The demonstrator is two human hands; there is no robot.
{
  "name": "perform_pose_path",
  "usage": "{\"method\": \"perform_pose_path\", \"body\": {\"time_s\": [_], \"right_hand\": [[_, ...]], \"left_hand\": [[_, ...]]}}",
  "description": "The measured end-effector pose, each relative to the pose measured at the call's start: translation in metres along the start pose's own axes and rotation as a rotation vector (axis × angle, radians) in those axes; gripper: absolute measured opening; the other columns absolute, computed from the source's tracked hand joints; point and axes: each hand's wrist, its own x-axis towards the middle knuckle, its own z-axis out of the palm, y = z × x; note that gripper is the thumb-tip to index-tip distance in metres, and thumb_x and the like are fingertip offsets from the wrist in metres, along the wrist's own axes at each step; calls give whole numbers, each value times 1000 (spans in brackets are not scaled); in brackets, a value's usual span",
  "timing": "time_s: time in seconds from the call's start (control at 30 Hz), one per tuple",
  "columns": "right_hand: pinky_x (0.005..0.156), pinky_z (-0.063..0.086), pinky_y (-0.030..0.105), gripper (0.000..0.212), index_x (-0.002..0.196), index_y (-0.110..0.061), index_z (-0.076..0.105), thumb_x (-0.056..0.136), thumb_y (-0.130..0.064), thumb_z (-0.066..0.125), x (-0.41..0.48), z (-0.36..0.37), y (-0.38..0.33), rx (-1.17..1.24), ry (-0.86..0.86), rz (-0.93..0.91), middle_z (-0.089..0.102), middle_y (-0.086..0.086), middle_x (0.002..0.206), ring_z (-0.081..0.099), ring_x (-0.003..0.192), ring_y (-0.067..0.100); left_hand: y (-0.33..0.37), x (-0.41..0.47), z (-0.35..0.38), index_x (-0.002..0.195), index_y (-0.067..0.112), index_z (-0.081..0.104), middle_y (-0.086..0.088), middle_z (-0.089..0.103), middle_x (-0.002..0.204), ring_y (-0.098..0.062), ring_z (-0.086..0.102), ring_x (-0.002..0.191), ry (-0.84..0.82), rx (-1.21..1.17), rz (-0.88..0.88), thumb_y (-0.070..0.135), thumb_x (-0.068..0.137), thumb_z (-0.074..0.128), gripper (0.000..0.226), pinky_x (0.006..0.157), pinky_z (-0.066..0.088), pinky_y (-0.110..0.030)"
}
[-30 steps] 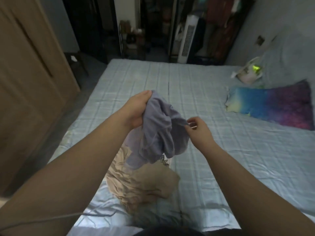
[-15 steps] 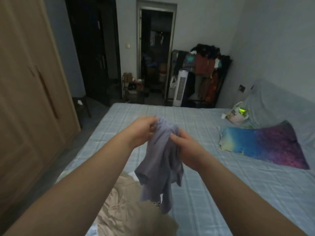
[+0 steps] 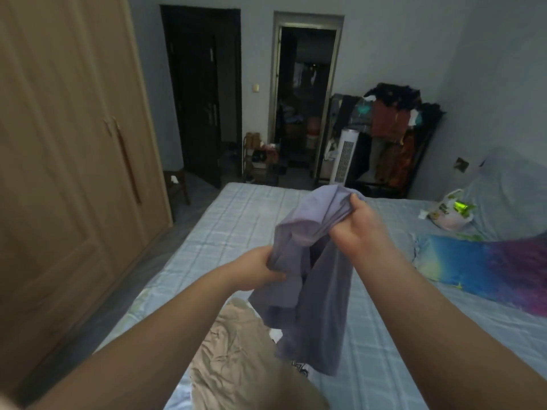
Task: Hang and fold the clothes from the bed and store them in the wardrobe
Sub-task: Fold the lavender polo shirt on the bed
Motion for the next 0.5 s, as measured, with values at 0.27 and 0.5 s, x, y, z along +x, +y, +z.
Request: {"method": "perform_pose_path", "body": {"time_s": [0.27,0.5], "right_hand": [[98,49,41,43,120,7,59,103,-29,42,0,-37,-20,-446,84,182,67,20,120,63,114,30],[96,43,38,50,130,-9,55,99,-47,44,8,-59,18,-1938,281,-142,60,15,132,56,119,33]], "left_hand": [[0,14,-29,97,25,72,3,73,98,-16,68,97,264,-217,23,30,99,55,18,85,53,-34],[41,25,-50,72,35,70,14,68,67,-5,64,68,212,-179,36,35,95,52,30,57,46,-17]]}}
